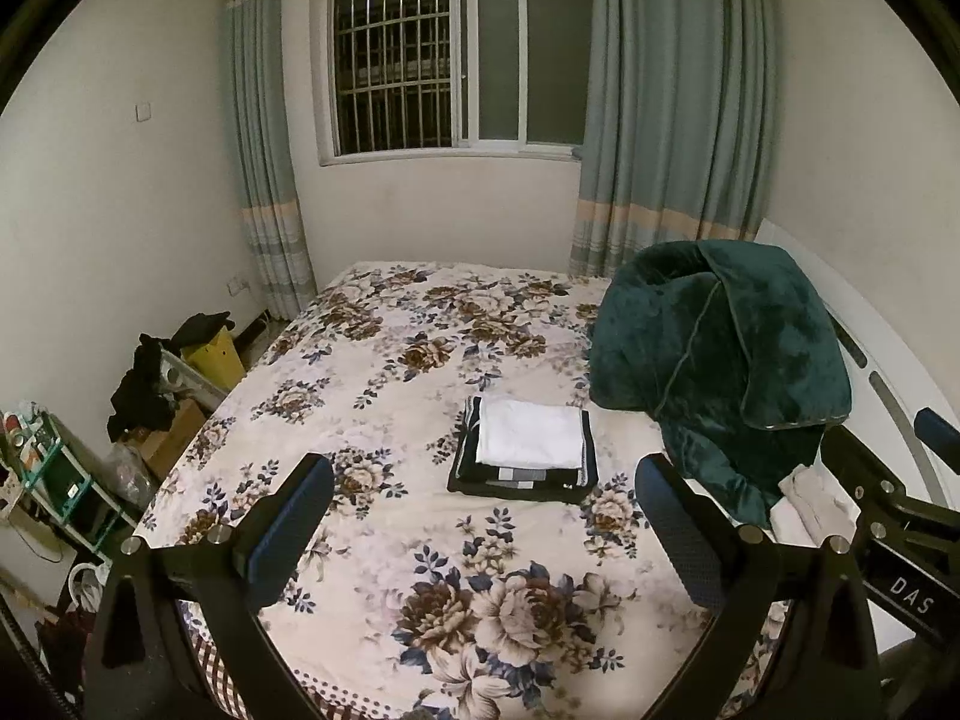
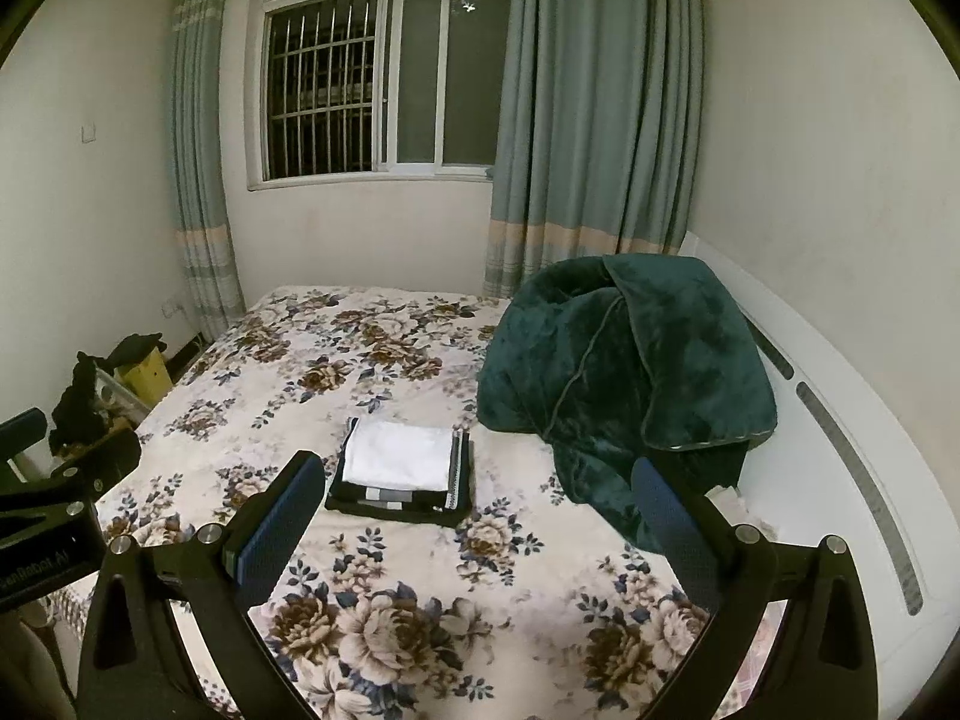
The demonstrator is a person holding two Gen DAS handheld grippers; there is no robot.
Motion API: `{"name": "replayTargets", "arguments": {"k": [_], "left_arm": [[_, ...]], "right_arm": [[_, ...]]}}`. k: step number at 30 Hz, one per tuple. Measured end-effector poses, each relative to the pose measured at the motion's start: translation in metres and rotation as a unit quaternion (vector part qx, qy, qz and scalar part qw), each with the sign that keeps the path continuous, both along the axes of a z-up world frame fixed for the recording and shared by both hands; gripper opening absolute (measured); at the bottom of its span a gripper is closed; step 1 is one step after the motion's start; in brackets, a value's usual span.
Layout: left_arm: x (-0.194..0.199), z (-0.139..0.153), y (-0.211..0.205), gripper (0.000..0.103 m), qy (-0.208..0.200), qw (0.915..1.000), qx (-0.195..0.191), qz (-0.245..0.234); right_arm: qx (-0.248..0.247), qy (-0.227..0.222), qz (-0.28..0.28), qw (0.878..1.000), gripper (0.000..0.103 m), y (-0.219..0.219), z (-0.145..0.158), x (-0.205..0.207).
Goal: Fold small clothes
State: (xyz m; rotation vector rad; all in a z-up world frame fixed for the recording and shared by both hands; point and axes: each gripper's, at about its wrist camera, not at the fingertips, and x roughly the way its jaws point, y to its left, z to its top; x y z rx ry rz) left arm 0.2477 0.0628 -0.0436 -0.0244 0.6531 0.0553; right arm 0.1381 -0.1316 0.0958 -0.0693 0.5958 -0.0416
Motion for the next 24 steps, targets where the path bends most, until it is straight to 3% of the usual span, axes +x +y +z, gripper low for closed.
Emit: {"name": "replayTargets", "arguments": {"k": [24], "left_arm": [[0.0020, 0.0044, 0.0006, 0.103, -0.002, 1.0000, 0.000, 0.000]], "right_arm": [[0.006, 0.002, 0.000, 1.000, 0.103, 0.0063, 0.0028, 0.0008]]}}
